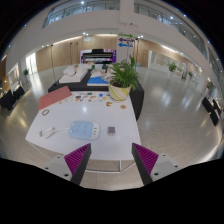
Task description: Unplug charger
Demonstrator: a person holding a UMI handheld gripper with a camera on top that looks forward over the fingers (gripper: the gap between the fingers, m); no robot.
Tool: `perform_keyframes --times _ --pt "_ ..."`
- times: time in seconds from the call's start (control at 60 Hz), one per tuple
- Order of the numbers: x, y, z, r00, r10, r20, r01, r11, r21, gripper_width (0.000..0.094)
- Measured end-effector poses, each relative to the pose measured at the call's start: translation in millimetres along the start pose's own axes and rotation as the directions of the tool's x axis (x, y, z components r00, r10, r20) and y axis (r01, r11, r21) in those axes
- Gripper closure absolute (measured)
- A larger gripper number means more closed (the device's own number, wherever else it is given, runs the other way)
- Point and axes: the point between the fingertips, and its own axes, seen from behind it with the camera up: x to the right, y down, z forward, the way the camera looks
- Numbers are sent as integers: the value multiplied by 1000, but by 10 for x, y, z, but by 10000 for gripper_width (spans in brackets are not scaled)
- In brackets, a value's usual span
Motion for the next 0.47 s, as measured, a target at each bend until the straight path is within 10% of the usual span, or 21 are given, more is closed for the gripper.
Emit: perform_keyframes --times 0.467 --pt "36 84 -727 1000 -13 3 13 999 45 85"
